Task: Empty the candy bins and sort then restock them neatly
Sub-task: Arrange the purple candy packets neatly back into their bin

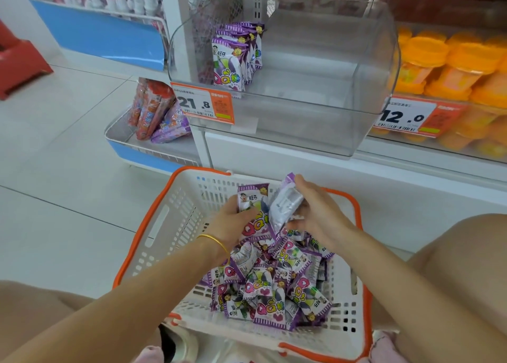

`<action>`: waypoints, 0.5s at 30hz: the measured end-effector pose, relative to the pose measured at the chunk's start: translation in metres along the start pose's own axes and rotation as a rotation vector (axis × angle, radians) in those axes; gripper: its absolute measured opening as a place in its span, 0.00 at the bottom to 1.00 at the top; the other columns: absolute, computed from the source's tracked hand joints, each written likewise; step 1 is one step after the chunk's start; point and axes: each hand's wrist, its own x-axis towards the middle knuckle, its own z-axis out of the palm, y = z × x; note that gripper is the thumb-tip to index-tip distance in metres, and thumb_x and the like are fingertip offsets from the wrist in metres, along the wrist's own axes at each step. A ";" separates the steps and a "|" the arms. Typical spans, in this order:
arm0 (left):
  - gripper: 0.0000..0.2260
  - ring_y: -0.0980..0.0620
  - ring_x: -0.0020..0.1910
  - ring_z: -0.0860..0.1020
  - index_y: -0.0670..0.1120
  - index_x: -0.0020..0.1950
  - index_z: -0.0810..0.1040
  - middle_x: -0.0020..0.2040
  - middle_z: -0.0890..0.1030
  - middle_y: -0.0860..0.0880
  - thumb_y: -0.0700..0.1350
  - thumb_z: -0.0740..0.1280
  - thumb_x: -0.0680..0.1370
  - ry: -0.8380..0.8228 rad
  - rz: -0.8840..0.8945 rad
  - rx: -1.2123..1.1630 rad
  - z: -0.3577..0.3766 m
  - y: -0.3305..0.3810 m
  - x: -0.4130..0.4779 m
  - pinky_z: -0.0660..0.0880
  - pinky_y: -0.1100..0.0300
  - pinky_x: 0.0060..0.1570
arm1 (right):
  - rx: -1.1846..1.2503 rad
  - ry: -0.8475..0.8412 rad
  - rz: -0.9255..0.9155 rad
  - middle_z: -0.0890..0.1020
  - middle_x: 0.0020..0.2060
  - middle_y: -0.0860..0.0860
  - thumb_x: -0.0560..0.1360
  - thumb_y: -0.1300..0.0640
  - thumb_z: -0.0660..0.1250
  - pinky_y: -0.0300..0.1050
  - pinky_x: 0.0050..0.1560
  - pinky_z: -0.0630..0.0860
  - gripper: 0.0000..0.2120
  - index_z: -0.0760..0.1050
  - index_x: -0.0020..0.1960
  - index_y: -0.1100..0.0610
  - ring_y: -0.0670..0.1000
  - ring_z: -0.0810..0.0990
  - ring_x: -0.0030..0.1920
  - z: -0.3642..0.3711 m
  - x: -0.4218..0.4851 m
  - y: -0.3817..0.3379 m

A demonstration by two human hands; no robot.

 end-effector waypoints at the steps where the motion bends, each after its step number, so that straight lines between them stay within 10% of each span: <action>1: 0.07 0.42 0.52 0.81 0.46 0.58 0.75 0.53 0.82 0.41 0.41 0.63 0.80 -0.040 -0.013 -0.058 0.004 0.002 -0.002 0.77 0.43 0.56 | 0.099 -0.065 0.065 0.80 0.48 0.58 0.79 0.43 0.57 0.46 0.35 0.79 0.22 0.74 0.59 0.60 0.52 0.80 0.38 0.002 0.000 -0.001; 7: 0.16 0.45 0.51 0.82 0.43 0.58 0.76 0.51 0.84 0.43 0.49 0.52 0.84 -0.137 -0.033 -0.264 0.008 0.007 -0.001 0.79 0.50 0.53 | -0.352 0.059 -0.115 0.79 0.45 0.54 0.76 0.62 0.68 0.41 0.31 0.76 0.11 0.75 0.57 0.56 0.46 0.76 0.31 0.000 0.001 0.010; 15: 0.19 0.45 0.53 0.82 0.44 0.60 0.76 0.54 0.83 0.42 0.55 0.54 0.82 -0.157 -0.099 -0.295 0.009 0.005 0.003 0.79 0.52 0.51 | -0.472 0.113 -0.136 0.81 0.47 0.54 0.71 0.52 0.74 0.44 0.45 0.76 0.18 0.75 0.58 0.56 0.50 0.81 0.46 0.003 0.008 0.021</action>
